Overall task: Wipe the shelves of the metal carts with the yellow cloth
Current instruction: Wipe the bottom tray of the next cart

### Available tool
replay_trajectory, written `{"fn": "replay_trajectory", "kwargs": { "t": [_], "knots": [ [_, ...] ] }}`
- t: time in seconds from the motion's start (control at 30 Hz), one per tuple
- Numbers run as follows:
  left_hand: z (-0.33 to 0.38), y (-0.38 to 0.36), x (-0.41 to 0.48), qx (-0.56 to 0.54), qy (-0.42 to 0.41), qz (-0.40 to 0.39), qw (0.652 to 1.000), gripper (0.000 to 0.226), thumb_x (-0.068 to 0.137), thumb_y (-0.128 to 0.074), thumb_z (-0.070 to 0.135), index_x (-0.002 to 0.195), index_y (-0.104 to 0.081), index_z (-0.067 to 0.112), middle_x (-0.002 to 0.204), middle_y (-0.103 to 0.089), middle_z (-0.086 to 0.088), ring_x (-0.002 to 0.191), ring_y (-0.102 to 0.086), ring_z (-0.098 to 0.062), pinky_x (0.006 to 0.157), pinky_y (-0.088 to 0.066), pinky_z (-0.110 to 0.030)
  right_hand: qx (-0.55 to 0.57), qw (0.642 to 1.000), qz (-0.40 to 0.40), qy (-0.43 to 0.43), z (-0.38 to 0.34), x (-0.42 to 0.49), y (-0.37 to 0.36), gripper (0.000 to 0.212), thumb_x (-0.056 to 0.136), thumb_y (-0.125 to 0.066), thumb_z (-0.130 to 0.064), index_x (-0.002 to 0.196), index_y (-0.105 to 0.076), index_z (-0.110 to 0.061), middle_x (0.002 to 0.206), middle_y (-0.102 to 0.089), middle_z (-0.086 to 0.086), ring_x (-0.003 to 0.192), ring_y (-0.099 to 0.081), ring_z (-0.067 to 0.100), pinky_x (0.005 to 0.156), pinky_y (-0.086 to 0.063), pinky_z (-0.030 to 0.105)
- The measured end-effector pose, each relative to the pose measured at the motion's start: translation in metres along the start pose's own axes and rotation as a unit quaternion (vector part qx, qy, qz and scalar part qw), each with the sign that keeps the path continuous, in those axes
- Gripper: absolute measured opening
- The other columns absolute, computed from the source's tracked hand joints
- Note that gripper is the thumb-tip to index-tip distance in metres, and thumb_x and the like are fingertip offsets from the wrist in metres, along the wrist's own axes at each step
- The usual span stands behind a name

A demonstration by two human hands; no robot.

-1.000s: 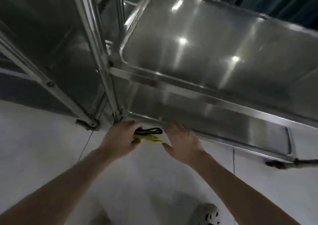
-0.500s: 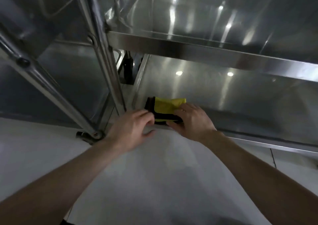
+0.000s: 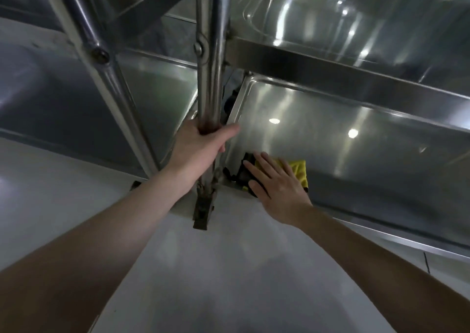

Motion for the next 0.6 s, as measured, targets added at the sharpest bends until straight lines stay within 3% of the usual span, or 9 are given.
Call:
{"fn": "replay_trajectory", "kwargs": {
  "t": [0.13,0.23,0.33,0.4,0.5,0.6],
  "knots": [
    [-0.016,0.001,-0.002,-0.006,-0.025,-0.039,0.999,0.049,0.099,-0.075,0.036,0.059,-0.057,0.015,0.06,-0.058,-0.015,0.06,-0.061,-0.028,0.078,-0.06,-0.054,-0.046,0.996,-0.029,0.068,0.046,0.026,0.008,0.064,0.109,-0.021,-0.071,0.168,-0.006,-0.049,0.179,-0.002,-0.011,0.165,0.005,0.012,0.133,0.002,0.043],
    [-0.017,0.001,0.004,-0.003,-0.05,-0.043,0.998,0.054,0.095,-0.073,0.043,0.06,-0.054,0.006,0.06,-0.054,-0.018,0.058,-0.058,-0.036,0.077,-0.059,-0.059,-0.018,0.996,-0.021,-0.079,0.099,0.105,0.017,0.082,0.098,-0.007,-0.085,0.169,-0.005,-0.044,0.18,-0.007,-0.006,0.165,0.0,0.014,0.133,0.0,0.047],
    [-0.017,0.003,0.01,-0.014,-0.053,-0.016,0.998,0.052,0.092,-0.072,0.044,0.059,-0.056,0.006,0.058,-0.055,-0.019,0.056,-0.06,-0.038,0.073,-0.059,-0.061,0.004,0.987,-0.011,-0.163,0.092,0.141,0.016,0.081,0.102,-0.011,-0.076,0.171,-0.008,-0.034,0.18,-0.009,-0.001,0.165,-0.004,0.017,0.133,-0.004,0.046],
    [-0.017,0.006,0.012,-0.007,-0.056,-0.001,0.998,0.052,0.094,-0.072,0.04,0.061,-0.057,0.003,0.059,-0.057,-0.02,0.056,-0.06,-0.036,0.072,-0.059,-0.059,0.003,0.994,0.0,-0.109,0.055,0.114,0.017,0.071,0.109,-0.019,-0.065,0.172,-0.012,-0.031,0.179,-0.012,0.002,0.165,-0.007,0.019,0.132,-0.009,0.043],
    [-0.016,0.009,0.01,-0.01,-0.061,0.008,0.998,0.052,0.098,-0.073,0.034,0.064,-0.056,-0.002,0.062,-0.057,-0.026,0.058,-0.059,-0.041,0.07,-0.059,-0.057,0.013,0.999,-0.023,0.02,-0.006,0.038,0.007,0.069,0.109,-0.015,-0.066,0.171,-0.006,-0.038,0.18,-0.005,-0.004,0.165,-0.002,0.014,0.133,-0.006,0.04],
    [-0.013,0.005,0.008,-0.013,-0.054,0.011,0.998,0.05,0.092,-0.071,0.037,0.072,-0.056,-0.006,0.072,-0.055,-0.034,0.058,-0.053,-0.033,0.069,-0.056,-0.056,0.013,0.994,-0.039,0.097,-0.002,0.037,0.008,0.066,0.109,-0.017,-0.07,0.169,-0.005,-0.047,0.179,-0.004,-0.01,0.165,0.001,0.01,0.134,-0.002,0.038]
  ]
}}
Point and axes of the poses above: each hand's wrist, its own x-axis towards the middle knuckle, its own y-axis out of the back of the hand, z = x × y, the point moved 4 cm from there along x, towards the middle knuckle
